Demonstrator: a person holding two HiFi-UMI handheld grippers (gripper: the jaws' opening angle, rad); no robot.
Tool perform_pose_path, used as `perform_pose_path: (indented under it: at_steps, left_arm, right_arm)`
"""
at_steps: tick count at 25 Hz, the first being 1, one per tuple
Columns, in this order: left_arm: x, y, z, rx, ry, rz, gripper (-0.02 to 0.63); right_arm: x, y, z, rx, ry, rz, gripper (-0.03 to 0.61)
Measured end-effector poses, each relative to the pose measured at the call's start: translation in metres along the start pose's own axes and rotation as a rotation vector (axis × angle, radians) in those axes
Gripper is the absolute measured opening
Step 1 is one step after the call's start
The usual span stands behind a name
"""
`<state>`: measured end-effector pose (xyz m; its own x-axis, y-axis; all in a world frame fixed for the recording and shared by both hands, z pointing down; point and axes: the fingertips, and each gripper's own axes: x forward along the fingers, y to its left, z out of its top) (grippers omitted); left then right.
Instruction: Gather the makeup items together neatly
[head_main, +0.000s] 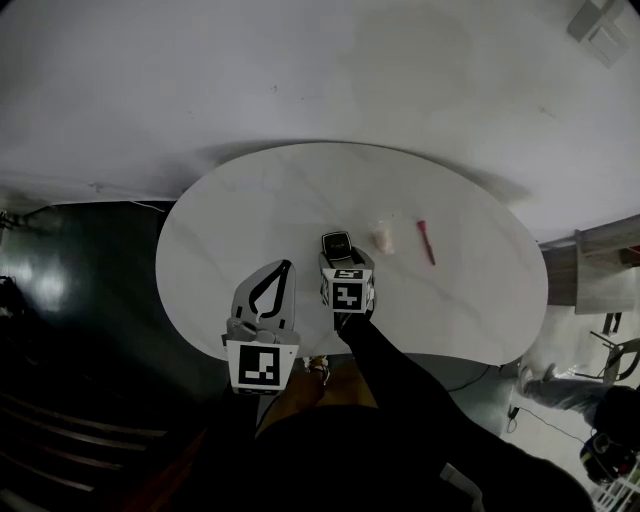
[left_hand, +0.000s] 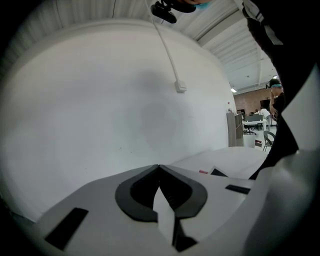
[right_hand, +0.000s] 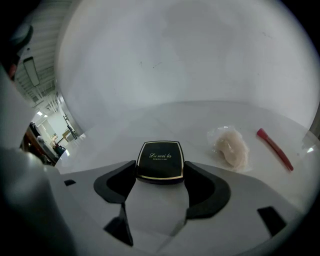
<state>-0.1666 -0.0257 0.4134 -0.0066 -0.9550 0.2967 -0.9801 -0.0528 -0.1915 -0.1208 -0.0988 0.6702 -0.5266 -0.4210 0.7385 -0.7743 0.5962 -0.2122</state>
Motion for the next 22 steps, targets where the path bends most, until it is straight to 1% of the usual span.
perform_pose_path:
  at_steps: [5, 8, 14, 16, 19, 22]
  left_arm:
    - [0.001, 0.007, -0.004, -0.011, 0.009, 0.018, 0.014]
    - [0.003, 0.007, -0.006, -0.018, 0.018, 0.021, 0.014]
    - [0.008, 0.005, -0.005, -0.016, 0.018, 0.018, 0.014]
    - [0.010, 0.002, -0.005, -0.019, 0.017, 0.014, 0.014]
    - [0.014, -0.001, -0.002, -0.028, 0.007, 0.009, 0.014]
    - [0.021, -0.005, 0.000, 0.011, 0.016, 0.000, 0.014]
  right_arm:
    - [0.005, -0.001, 0.008, 0.037, 0.007, -0.037, 0.321]
    - [0.007, 0.005, 0.011, 0.052, 0.002, -0.027, 0.321]
    - [-0.008, 0.002, 0.020, 0.034, -0.045, 0.011, 0.321]
    - [-0.020, 0.000, 0.022, -0.007, -0.067, 0.031, 0.321]
    - [-0.044, -0.013, 0.031, -0.098, -0.126, 0.038, 0.321]
    - [-0.070, -0.032, 0.046, -0.147, -0.186, 0.033, 0.321]
